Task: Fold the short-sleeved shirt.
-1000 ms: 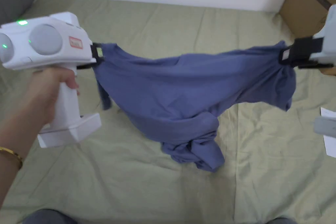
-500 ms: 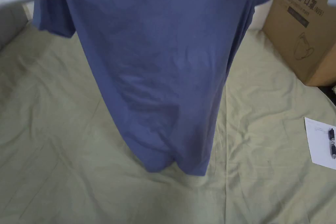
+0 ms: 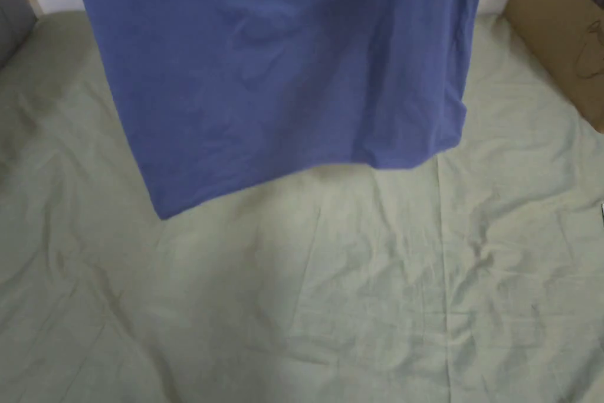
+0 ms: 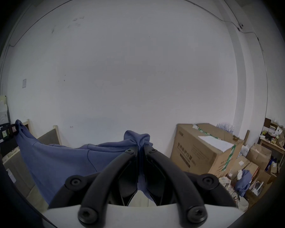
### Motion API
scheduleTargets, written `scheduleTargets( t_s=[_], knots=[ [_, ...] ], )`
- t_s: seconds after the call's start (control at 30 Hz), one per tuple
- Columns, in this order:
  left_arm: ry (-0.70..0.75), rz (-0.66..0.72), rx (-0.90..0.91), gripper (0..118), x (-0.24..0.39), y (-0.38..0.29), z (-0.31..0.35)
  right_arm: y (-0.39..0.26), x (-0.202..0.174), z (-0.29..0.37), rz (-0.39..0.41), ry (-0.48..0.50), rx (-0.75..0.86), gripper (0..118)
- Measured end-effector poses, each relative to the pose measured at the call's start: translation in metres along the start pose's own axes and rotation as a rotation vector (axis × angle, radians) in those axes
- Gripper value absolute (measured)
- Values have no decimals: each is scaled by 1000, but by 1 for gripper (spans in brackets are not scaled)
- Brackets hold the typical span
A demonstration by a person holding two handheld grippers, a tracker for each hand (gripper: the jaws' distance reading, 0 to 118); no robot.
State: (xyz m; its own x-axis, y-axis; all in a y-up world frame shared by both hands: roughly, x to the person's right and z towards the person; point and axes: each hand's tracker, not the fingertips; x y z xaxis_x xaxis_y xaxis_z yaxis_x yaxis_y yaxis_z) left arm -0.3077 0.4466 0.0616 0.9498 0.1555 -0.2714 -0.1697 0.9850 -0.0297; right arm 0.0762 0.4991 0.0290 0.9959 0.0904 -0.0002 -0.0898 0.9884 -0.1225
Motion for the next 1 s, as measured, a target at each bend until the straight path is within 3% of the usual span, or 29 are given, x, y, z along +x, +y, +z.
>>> scheduleTargets(
  t_s=[0.33, 0.47, 0.67, 0.77, 0.93, 1.0],
  knots=[
    [-5, 0, 54, 0, -2, -29, -24, -24, -19, -25, -76, -65, 79, 4],
    [-9, -12, -23, 0, -5, -68, -22, -51, -13, -31, -76, -46, 67, 4],
    [-33, -25, -174, 0, -37, -150, 14, -150, 0, -1, -73, 48, -78, 4],
    [-40, -38, -247, 0, -52, -200, 46, -213, 8, 19, -30, 73, -175, 4],
    [-43, -121, -369, 0, -80, -290, 105, -320, 24, 68, -75, 170, -336, 4],
    [-42, -129, -428, 0, -88, -331, 132, -363, 33, 90, -127, 219, -433, 4]
  ],
)
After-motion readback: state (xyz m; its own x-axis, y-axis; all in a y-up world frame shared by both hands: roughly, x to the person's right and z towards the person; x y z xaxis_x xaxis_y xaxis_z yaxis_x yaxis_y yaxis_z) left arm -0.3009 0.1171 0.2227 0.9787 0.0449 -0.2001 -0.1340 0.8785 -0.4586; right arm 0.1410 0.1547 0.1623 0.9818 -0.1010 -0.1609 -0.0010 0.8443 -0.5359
